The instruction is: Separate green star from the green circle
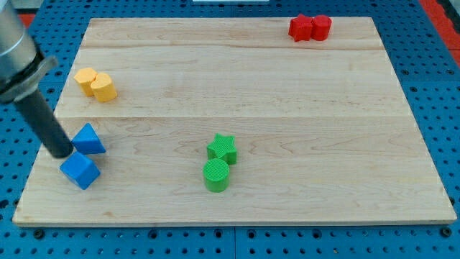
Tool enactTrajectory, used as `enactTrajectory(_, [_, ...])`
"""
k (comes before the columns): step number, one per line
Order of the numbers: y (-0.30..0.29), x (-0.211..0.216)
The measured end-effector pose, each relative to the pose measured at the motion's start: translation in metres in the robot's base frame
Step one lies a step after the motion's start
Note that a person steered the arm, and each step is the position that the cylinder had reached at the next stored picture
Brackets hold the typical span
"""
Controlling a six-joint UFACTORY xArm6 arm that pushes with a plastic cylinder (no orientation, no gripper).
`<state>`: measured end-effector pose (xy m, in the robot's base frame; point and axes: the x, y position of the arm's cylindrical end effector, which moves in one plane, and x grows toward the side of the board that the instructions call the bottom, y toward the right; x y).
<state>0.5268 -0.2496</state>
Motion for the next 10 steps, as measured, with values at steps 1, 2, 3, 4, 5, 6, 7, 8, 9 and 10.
enactTrajectory(1, [0.001, 0.039])
enactTrajectory(2, [0.037, 0.062])
enactTrajectory(3, [0.105, 0.062])
enactTrajectory(4, [0.18, 0.048])
enactTrajectory(5, [0.227, 0.044])
enactTrajectory(6, [0.227, 0.027])
enactTrajectory(7, [0.228, -0.001])
enactTrajectory(8, [0.252, -0.02])
enactTrajectory(9, [0.222, -0.058])
enactTrajectory(10, [0.196, -0.08])
